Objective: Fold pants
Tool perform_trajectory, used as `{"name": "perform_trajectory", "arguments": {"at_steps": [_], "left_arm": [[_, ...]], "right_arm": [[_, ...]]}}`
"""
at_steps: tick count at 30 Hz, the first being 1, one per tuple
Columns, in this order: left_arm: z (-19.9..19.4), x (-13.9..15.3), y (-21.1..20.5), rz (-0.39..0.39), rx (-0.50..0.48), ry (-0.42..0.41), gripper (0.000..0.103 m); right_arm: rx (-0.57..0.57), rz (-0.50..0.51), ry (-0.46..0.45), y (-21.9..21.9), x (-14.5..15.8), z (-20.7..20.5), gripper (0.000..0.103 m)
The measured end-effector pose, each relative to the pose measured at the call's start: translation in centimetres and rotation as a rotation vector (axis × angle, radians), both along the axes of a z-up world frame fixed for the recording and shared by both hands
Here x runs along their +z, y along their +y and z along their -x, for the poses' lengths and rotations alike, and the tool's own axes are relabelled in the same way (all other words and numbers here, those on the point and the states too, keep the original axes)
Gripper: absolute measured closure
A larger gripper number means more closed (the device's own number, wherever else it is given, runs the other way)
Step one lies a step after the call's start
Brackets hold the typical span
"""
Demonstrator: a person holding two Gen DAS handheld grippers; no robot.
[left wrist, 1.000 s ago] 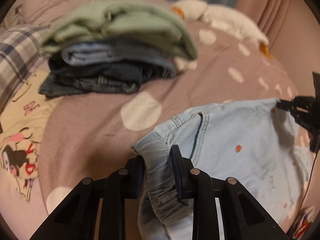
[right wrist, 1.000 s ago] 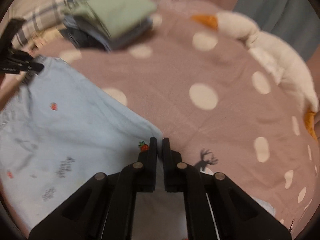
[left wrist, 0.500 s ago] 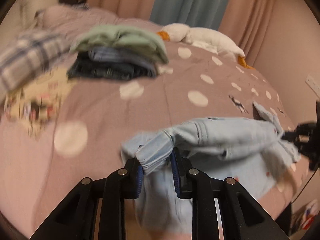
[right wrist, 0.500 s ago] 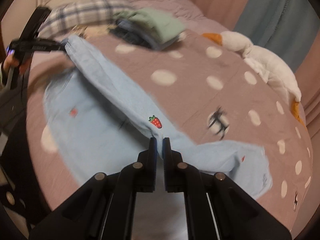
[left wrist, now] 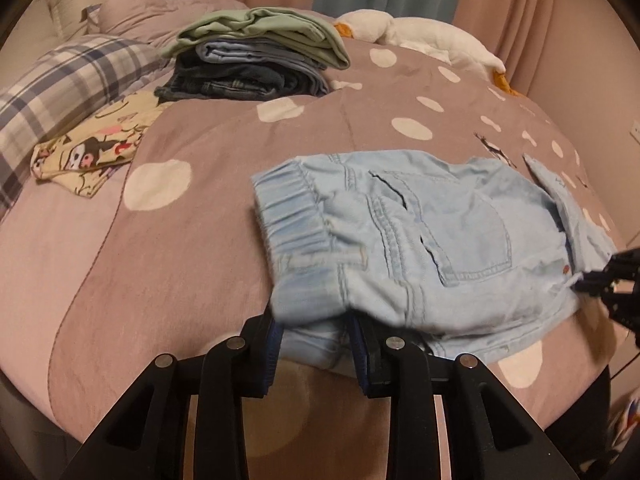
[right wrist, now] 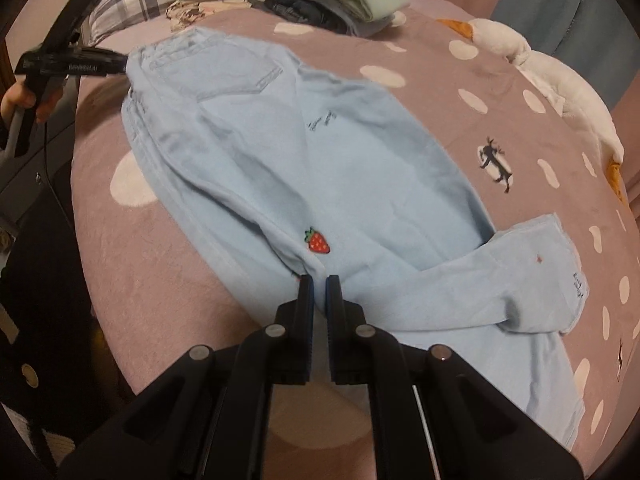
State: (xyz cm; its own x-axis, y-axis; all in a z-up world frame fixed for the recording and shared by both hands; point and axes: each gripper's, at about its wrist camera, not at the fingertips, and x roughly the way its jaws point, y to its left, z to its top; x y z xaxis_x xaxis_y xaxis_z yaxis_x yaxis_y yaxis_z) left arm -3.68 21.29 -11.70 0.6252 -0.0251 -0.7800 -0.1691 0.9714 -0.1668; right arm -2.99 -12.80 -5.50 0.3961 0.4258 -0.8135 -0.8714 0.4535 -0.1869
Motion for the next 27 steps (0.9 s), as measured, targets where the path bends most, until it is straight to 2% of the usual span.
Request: {"name": "perform_trajectory", "arguments": {"at_steps": [4,7,10,13,16,18,20,22,24,27], "left_arm": [[1.2,-0.2,0.2,0.007,0.017,0.015,0.074],[2.1,0.4,0.4,-0.007,0.039,0.023,0.074],[3.5,1.9,0.4,0.014,0.052,-0.011,0.074],[3.2,3.7,-1.1,0.02,-0.002,-0.066,0.074],[0.6,4.2,-3.8,0.035,-0.088,-0.075,0.074],[-1.9,3.8,-6.1,0.027,-0.144,-0.048,0.074],[-4.0,2.8,-7.8,0.021,-0.185,-0.002,0.074],[-5.7,1.0,-8.8,0.046,-0.206,0.099,0.074],[-5.7,-0.6,-9.1,0.069,-0.223,0.174,0.074],[-3.0,-0.9,-8.8,0.079,-0.271,0.154,0.074]], "right_arm": [[-0.01,-0.004,0.03,0.1,-0.5,0.0,0.096],[-0.043,-0.016,0.07,-0.1,0.3,-0.4,0.089],[-0.049,-0.118,0.093,-0.8,2.4,0.0,0.082],[-0.047,-0.243,0.159,-0.3,3.7,-0.1,0.08],[-0.063,-0.274,0.192,2.4,3.3,-0.6,0.079],[-0.059,-0.288,0.197,4.4,3.1,-0.7,0.079],[-0.053,-0.305,0.244,6.3,2.7,-1.2,0.08],[-0.062,-0.271,0.315,7.9,1.6,-1.6,0.08],[-0.065,-0.151,0.395,8.8,-0.7,-1.2,0.079],[-0.01,-0.142,0.357,7.5,-0.9,0.9,0.079]]}}
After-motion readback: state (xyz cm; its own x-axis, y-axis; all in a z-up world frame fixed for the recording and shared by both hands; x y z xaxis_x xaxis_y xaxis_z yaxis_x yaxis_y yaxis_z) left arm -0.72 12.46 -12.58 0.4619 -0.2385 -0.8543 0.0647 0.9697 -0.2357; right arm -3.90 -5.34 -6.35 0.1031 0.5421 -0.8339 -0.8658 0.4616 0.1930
